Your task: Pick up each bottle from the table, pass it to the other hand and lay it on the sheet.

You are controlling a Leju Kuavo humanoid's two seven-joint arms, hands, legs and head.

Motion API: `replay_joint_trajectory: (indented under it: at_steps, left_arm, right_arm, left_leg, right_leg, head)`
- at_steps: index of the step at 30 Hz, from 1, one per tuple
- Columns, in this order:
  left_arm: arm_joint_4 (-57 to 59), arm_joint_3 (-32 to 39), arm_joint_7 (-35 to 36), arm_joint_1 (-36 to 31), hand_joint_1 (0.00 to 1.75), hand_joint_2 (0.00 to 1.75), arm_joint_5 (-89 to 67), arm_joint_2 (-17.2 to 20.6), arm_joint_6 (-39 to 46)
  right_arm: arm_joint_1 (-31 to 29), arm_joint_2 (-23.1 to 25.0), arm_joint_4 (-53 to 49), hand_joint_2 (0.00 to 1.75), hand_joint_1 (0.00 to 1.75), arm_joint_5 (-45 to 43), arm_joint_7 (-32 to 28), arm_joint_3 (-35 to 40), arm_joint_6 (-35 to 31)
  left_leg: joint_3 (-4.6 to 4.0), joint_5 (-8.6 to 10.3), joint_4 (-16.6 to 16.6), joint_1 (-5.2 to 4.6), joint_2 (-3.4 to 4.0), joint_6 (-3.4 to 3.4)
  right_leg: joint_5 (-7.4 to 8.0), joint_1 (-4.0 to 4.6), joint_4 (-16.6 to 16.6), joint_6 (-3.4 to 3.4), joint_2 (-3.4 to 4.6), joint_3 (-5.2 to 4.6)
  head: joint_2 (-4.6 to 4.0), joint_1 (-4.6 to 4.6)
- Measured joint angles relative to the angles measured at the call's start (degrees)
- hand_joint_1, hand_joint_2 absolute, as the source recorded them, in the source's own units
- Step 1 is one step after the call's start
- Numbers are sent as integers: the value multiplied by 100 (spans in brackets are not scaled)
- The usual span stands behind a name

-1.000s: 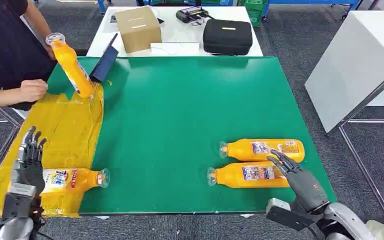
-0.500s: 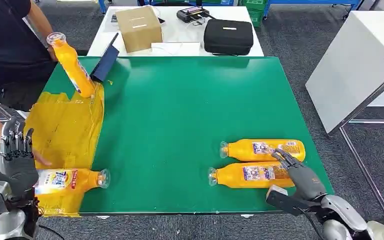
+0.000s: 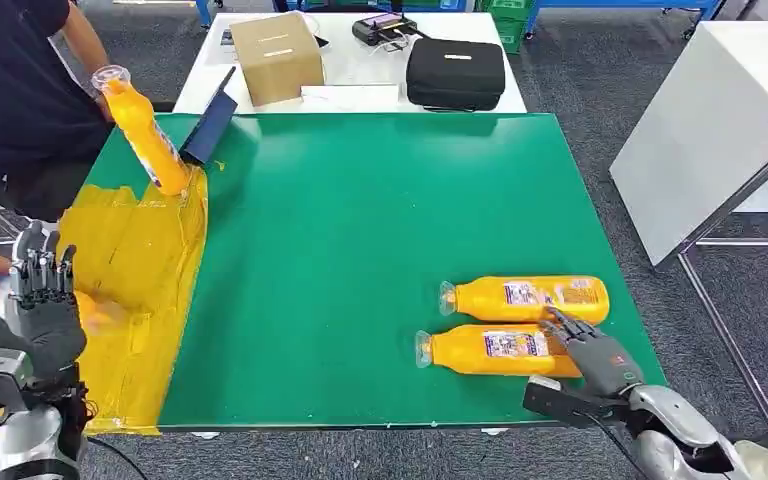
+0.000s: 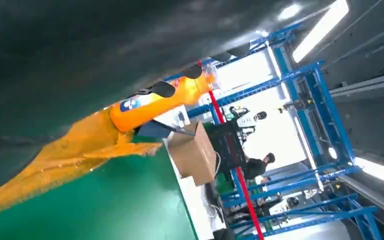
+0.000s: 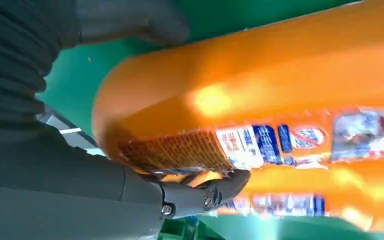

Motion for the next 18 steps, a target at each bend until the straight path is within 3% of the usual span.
replay_joint_trajectory:
  at_steps: [4,11,18]
  left_arm:
    - [145,-59,2,-113,0,0,72,-4,-66]
    - [304,-170,39,-248,0,0,201,-15,-127]
    - [326,-179,39,-318,0,0,212,-22,-133]
  right_arm:
    - [-324,18,460,175,175,300,68,432,-87]
    - [-807,216,1126,175,175,643,195,977,-280]
    - [-1003,260,1371,175,175,674,210,1152,-300]
  left_leg:
    - [44,-24,-1,4,38,-9]
    - [179,-107,-5,32,163,-10]
    - [259,-126,-5,37,164,-22]
  right_leg:
    - [-6,2,-3,-8,36,-23]
    - [-79,18,-18,-30,154,85]
    - [-92,23,-20,-33,157,157]
  head:
    - [0,0]
    - [0,2]
    - [0,0]
